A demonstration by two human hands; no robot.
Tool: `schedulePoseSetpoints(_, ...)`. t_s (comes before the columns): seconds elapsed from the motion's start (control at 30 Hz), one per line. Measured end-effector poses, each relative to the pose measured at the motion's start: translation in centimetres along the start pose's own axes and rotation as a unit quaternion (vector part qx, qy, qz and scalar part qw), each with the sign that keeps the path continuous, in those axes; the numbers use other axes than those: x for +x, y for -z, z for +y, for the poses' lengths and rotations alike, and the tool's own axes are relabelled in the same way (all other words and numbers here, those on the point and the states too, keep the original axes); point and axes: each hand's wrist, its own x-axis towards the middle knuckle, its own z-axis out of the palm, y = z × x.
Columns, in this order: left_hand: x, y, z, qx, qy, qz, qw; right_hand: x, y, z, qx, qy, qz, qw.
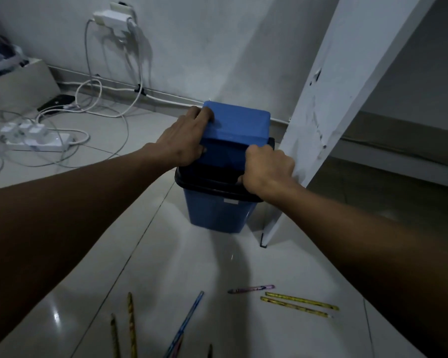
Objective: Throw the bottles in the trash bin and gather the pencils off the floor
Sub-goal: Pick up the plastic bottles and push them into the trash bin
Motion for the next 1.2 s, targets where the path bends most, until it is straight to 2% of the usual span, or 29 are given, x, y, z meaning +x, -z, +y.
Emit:
schedulePoseSetpoints(0.07,0.0,0.1,-0.1,-0.010,0.000,-0.002,1.000,0.3,0.2,0.0,-0.006,-0.002,-0.005,1.000)
schedulePoseSetpoints(0.2,0.2,0.4,-0.1,-0.054,0.014,0.006,0.998,0.9,0.2,-0.5,-0.008,-0.029,-0.104,0.994)
schedulePoseSetpoints(0.27,0.3,0.4,0.0,-0.074,0.030,0.014,0.997,1.2,0.1,-0.8,0.012,-0.053,-0.127,0.990)
schedulePoseSetpoints(0.4,0.5,0.7,0.0,-0.072,0.040,0.026,0.996,0.9,-0.3,-0.7,0.066,-0.084,-0.069,0.992)
schedulePoseSetpoints(0.6,0.7,0.7,0.1,-0.044,0.033,0.024,0.998,-1.0,-1.9,-0.9,-0.044,-0.016,0.070,0.996)
schedulePoseSetpoints(0.67,0.7,0.7,-0.2,-0.040,0.036,0.026,0.998,-1.2,-2.0,-0.9,-0.030,-0.016,0.092,0.995)
schedulePoseSetpoints(0.8,0.5,0.8,-0.2,-0.034,0.022,0.019,0.999,-1.7,-2.3,-1.1,0.022,-0.043,0.075,0.996)
schedulePoseSetpoints(0.9,0.4,0.5,0.5,-0.023,0.015,0.014,1.000,-2.4,-2.6,-1.8,-0.057,-0.034,0.029,0.997)
schedulePoseSetpoints(0.97,0.4,0.5,0.6,-0.021,0.019,0.016,0.999,-2.8,-2.3,-2.3,-0.116,0.003,0.022,0.993)
schedulePoseSetpoints(1.07,0.3,0.4,0.5,-0.021,0.016,0.015,1.000,-3.3,-1.9,-2.8,-0.080,0.043,0.038,0.995)
schedulePoseSetpoints(1.13,0.2,0.3,0.4,-0.019,0.009,0.015,1.000,-3.0,-1.5,-2.8,-0.064,0.032,0.047,0.996)
schedulePoseSetpoints(1.2,0.2,0.3,0.5,-0.016,0.009,0.014,1.000,-2.7,-1.0,-2.6,-0.088,0.028,0.025,0.995)
